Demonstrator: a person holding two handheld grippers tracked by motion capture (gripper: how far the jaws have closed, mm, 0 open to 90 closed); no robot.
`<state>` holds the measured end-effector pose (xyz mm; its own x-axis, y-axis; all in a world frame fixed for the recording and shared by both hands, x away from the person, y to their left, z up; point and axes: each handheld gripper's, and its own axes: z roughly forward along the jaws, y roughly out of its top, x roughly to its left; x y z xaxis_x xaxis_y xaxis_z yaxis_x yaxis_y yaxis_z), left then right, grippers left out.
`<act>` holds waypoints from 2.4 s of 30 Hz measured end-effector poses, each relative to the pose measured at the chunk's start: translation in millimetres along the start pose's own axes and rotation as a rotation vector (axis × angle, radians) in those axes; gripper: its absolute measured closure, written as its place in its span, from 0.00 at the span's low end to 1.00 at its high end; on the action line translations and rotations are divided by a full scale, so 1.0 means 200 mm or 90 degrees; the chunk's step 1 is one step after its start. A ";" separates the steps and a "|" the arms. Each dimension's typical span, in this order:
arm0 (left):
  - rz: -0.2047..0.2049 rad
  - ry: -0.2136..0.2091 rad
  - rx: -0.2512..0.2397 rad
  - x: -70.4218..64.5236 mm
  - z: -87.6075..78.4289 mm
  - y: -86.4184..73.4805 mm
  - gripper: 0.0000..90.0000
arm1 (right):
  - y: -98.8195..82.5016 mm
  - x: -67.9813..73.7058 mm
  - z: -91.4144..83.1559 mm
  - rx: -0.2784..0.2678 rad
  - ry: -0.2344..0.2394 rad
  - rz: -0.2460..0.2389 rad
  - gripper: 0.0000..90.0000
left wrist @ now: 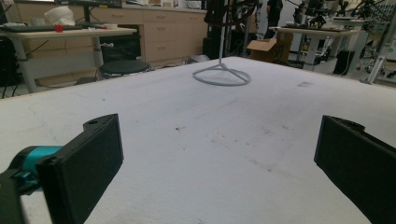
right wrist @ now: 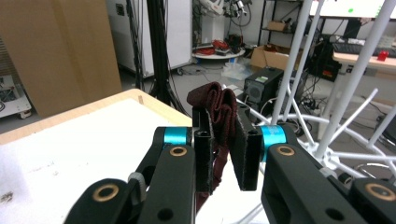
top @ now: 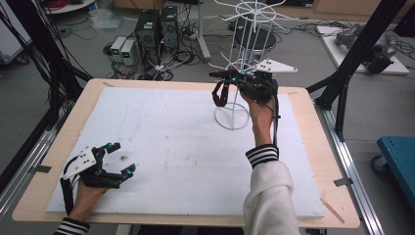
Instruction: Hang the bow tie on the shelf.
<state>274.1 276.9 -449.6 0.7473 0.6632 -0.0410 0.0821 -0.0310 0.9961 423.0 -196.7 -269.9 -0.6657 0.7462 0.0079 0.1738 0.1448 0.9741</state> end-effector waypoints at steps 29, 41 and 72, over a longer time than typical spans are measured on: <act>0.004 0.005 -0.006 0.00 0.00 0.00 0.02 | -0.05 0.07 -0.08 -0.048 -0.015 0.029 0.01; 0.011 0.013 -0.019 -0.01 -0.01 -0.01 0.02 | -0.18 0.12 -0.40 -0.102 0.023 -0.001 0.01; 0.036 0.064 -0.051 -0.02 -0.04 -0.02 0.02 | -1.10 0.14 -0.75 -0.149 -0.073 -0.005 0.01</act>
<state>264.9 280.3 -452.1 0.6793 0.7337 0.0189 -0.0140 -0.0128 0.9998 257.8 -305.2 -449.3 -0.5780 0.8159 -0.0132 -0.0134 0.0067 0.9999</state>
